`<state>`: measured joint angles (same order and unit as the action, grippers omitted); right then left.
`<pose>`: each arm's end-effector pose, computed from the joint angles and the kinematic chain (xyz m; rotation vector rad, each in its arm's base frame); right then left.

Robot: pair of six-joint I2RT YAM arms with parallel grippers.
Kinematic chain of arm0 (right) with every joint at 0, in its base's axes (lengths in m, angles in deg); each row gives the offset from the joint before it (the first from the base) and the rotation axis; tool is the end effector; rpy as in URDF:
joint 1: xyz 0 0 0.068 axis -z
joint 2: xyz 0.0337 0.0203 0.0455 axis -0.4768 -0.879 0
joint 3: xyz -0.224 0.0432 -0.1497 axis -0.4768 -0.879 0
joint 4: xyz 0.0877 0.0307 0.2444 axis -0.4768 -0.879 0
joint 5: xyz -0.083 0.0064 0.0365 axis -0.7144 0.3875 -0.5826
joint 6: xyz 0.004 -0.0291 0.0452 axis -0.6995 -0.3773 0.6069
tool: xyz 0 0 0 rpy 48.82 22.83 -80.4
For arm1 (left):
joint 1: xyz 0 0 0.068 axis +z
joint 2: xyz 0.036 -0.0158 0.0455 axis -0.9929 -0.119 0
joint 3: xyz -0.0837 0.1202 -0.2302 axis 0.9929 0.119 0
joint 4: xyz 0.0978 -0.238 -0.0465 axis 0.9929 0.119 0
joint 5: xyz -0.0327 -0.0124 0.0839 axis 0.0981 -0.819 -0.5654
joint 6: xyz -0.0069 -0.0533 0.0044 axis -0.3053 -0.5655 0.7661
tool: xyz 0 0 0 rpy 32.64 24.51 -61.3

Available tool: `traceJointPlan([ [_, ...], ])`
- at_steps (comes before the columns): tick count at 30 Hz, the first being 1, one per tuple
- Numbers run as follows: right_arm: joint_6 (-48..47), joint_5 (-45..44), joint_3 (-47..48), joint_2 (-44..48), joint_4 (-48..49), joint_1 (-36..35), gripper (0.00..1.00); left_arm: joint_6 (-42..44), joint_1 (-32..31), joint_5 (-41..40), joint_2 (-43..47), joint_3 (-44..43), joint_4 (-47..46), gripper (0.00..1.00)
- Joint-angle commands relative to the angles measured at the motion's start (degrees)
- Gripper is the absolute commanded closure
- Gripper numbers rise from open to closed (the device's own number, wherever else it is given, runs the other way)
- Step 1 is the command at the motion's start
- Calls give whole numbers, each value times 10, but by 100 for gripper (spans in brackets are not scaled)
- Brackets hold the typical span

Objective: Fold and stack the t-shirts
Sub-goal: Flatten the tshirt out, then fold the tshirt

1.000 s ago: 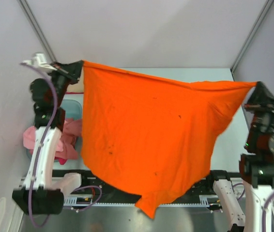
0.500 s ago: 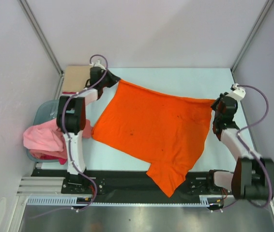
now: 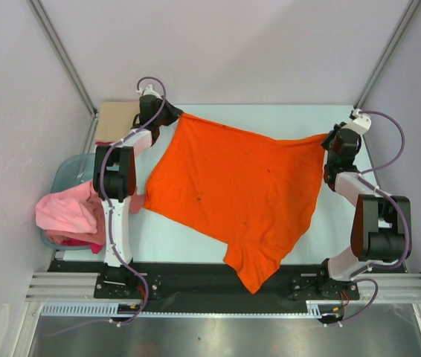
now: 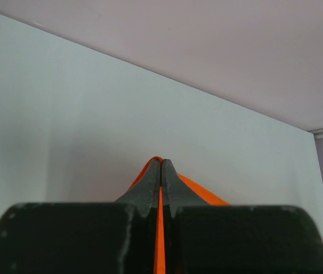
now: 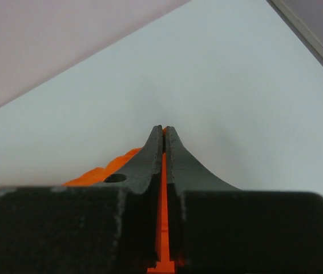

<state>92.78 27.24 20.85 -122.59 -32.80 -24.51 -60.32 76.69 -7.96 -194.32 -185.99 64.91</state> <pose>0.3432 -0.0328 0.2498 0.4858 1.6518 -0.0569 0.5398 -0.0699 0.1897 -0.3766 1.9063 -0.7617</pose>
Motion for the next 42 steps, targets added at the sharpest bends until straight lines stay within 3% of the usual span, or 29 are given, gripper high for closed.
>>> traceJointPlan([
  [1,-11,16,59,-35,35,4,100,18,9,-17,0,-19,-3,100],
  [6,14,16,75,-27,-32,3,100,23,9,-3,-14,-46,29,100],
  [10,46,20,50,34,-118,3,100,28,9,-4,-2,-45,60,100],
  [16,79,42,-13,128,-202,-5,100,47,9,-13,37,-22,122,100],
  [25,100,48,-28,241,-360,-59,100,46,18,-57,115,49,224,100],
  [42,132,44,-111,369,-469,-111,100,46,28,-73,170,142,294,100],
])
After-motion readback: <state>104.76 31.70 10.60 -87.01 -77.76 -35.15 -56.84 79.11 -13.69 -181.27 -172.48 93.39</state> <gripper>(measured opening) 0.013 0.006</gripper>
